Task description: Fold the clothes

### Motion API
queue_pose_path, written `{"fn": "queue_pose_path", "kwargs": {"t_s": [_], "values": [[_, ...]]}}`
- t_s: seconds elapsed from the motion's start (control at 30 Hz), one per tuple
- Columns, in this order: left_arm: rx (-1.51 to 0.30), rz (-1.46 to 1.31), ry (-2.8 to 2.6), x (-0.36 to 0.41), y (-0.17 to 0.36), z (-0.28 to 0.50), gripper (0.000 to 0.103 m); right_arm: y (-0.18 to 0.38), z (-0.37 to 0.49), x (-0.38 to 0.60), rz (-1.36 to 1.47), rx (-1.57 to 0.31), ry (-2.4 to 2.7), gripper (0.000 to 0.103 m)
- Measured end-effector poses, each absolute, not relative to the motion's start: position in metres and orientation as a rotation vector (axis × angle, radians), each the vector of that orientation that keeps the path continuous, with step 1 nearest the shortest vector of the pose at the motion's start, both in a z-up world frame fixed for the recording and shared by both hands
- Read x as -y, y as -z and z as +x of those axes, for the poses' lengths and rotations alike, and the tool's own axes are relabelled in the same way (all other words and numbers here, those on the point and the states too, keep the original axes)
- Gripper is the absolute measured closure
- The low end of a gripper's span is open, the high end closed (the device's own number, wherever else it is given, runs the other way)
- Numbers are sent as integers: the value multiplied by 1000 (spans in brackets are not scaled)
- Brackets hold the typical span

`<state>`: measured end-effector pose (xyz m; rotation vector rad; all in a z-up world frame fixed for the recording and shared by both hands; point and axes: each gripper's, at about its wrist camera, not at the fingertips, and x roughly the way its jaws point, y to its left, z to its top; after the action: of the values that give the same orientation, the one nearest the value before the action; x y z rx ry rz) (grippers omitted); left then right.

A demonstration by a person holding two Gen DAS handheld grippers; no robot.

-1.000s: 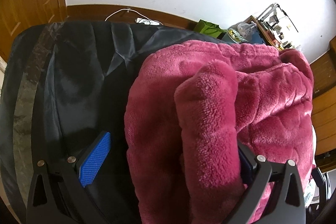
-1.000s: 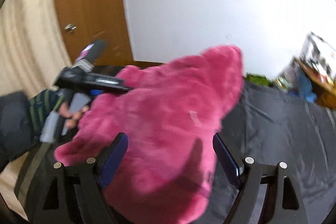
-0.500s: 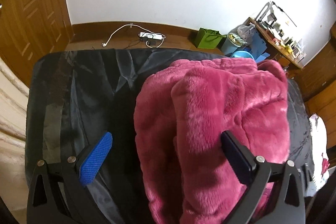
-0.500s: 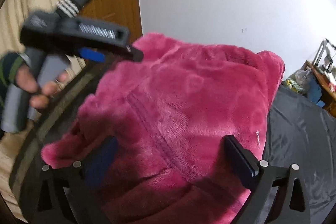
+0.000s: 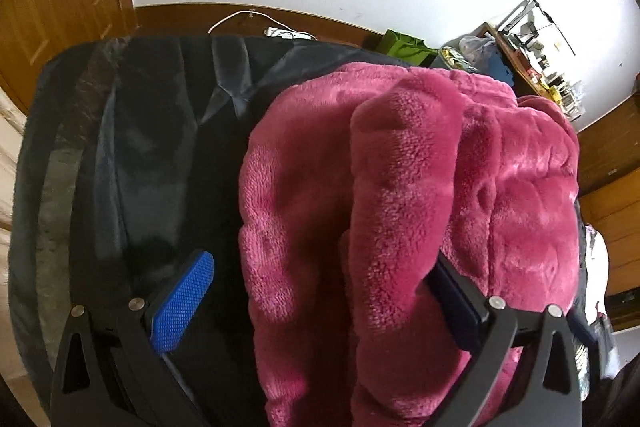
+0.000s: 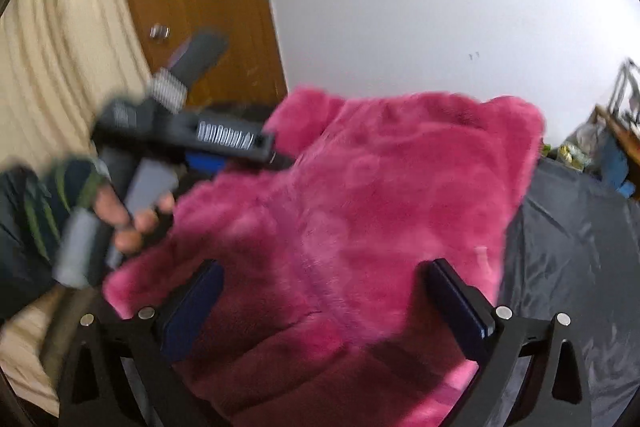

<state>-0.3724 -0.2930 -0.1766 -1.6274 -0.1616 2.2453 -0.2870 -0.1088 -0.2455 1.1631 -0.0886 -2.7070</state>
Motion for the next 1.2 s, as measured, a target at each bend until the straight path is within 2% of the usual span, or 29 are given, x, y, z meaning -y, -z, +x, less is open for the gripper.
{"fn": "queue_pose_path", "kwargs": {"t_s": [0.1,0.23,0.33,0.5,0.73,1.2], "values": [[198,-1633,-2210,298,181,-374,0,232,-288,70,1141,232,2765,0],[268,-1632,-2161,306,188,-376,0,234,-297,8,1239,566,2716,0],[315,-1622,-2127,311,193,-377,0,247,-303,-26,1293,803,2585,0],[366,-1616,-2078,317,200,-382,0,282,-316,-54,1340,1045,2391,0],[488,-1611,-1979,328,215,-384,0,309,-328,-54,1340,1129,2171,0],[485,-1587,-1894,337,221,-392,0,335,-330,-70,1291,1272,1916,0]]}}
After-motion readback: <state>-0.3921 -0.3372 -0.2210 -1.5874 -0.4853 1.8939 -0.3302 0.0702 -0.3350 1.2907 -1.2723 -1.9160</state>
